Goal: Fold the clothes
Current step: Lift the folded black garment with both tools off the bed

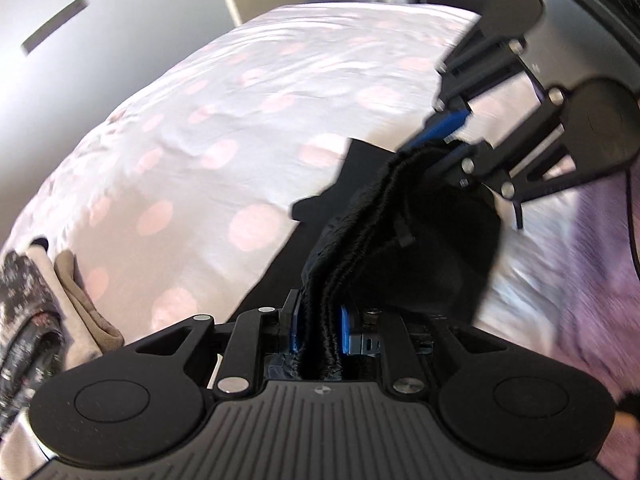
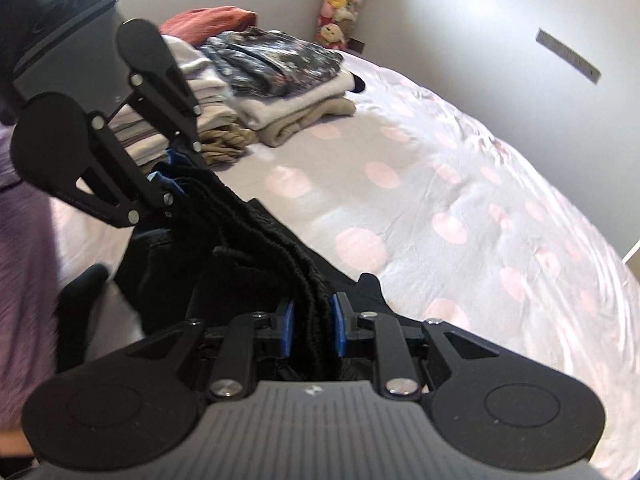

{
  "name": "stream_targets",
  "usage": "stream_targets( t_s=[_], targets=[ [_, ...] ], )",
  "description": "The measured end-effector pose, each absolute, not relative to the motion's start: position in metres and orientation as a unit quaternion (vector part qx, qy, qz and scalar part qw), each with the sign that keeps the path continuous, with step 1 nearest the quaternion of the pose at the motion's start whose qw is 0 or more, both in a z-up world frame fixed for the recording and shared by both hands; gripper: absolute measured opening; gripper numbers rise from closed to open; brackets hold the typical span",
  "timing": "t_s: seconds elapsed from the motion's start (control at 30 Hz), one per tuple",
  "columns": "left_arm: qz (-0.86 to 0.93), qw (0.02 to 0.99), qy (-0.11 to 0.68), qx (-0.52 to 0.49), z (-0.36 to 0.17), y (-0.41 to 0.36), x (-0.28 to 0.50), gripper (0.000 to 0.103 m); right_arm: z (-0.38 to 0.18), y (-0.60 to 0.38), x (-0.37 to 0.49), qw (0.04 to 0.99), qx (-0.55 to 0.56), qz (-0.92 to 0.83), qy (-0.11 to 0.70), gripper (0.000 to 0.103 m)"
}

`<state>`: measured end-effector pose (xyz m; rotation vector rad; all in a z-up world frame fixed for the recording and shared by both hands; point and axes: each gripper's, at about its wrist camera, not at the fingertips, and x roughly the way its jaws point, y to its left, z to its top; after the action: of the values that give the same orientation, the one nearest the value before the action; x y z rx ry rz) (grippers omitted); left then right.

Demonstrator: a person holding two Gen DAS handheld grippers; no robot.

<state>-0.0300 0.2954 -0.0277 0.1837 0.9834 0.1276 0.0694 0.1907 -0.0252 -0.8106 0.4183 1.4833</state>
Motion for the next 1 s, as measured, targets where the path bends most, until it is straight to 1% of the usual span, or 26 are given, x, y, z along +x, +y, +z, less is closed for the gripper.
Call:
stream_targets(
  t_s=[0.07, 0.1, 0.13, 0.27, 0.33, 0.37, 0.4, 0.43, 0.47, 0.5, 0.53, 0.67, 0.8, 0.83, 0.87, 1.0],
  targets=[
    [0.071, 0.881, 0.464, 0.06, -0.038, 0.312, -0.023, 0.017, -0.034, 0.203, 0.08, 0.652, -0.343, 0.646, 0.199, 0.023],
    [0.078, 0.883, 0.461, 0.046, -0.044, 0.319, -0.02, 0.018, -0.038, 0.209, 0.086, 0.656, -0.337, 0.643, 0.206, 0.024],
    [0.082, 0.884, 0.459, 0.032, -0.052, 0.326, -0.018, 0.018, -0.044, 0.215, 0.09, 0.659, -0.33, 0.641, 0.214, 0.028],
    [0.104, 0.883, 0.457, -0.006, -0.078, 0.346, -0.01, 0.022, -0.065, 0.227, 0.103, 0.674, -0.315, 0.625, 0.238, 0.033],
    [0.113, 0.881, 0.459, -0.011, -0.087, 0.352, -0.007, 0.023, -0.074, 0.23, 0.108, 0.691, -0.305, 0.609, 0.24, 0.054],
    [0.118, 0.881, 0.457, -0.015, -0.09, 0.355, -0.008, 0.026, -0.077, 0.229, 0.112, 0.701, -0.293, 0.604, 0.243, 0.055],
    [0.123, 0.882, 0.455, -0.019, -0.092, 0.359, -0.008, 0.03, -0.079, 0.227, 0.116, 0.71, -0.281, 0.597, 0.245, 0.056],
    [0.131, 0.883, 0.451, -0.026, -0.094, 0.362, -0.008, 0.036, -0.081, 0.227, 0.12, 0.714, -0.267, 0.594, 0.256, 0.057],
    [0.14, 0.885, 0.442, -0.032, -0.093, 0.364, -0.01, 0.04, -0.083, 0.228, 0.126, 0.718, -0.252, 0.592, 0.267, 0.057],
    [0.151, 0.888, 0.433, -0.036, -0.093, 0.368, -0.011, 0.046, -0.085, 0.227, 0.129, 0.723, -0.243, 0.586, 0.275, 0.057],
    [0.162, 0.89, 0.425, -0.038, -0.094, 0.371, -0.011, 0.049, -0.087, 0.226, 0.133, 0.727, -0.234, 0.58, 0.282, 0.057],
    [0.204, 0.89, 0.403, -0.058, -0.094, 0.384, -0.012, 0.049, -0.095, 0.22, 0.141, 0.745, -0.205, 0.559, 0.302, 0.057],
    [0.227, 0.889, 0.391, -0.07, -0.087, 0.382, -0.025, 0.051, -0.088, 0.199, 0.142, 0.769, -0.168, 0.542, 0.294, 0.057],
    [0.224, 0.89, 0.39, -0.075, -0.083, 0.38, -0.029, 0.054, -0.086, 0.191, 0.142, 0.775, -0.158, 0.538, 0.291, 0.057],
    [0.221, 0.891, 0.389, -0.081, -0.08, 0.379, -0.033, 0.055, -0.083, 0.184, 0.142, 0.781, -0.148, 0.534, 0.289, 0.057],
    [0.2, 0.883, 0.406, -0.128, -0.076, 0.38, -0.049, 0.055, -0.084, 0.157, 0.144, 0.782, -0.112, 0.532, 0.306, 0.057]
  ],
)
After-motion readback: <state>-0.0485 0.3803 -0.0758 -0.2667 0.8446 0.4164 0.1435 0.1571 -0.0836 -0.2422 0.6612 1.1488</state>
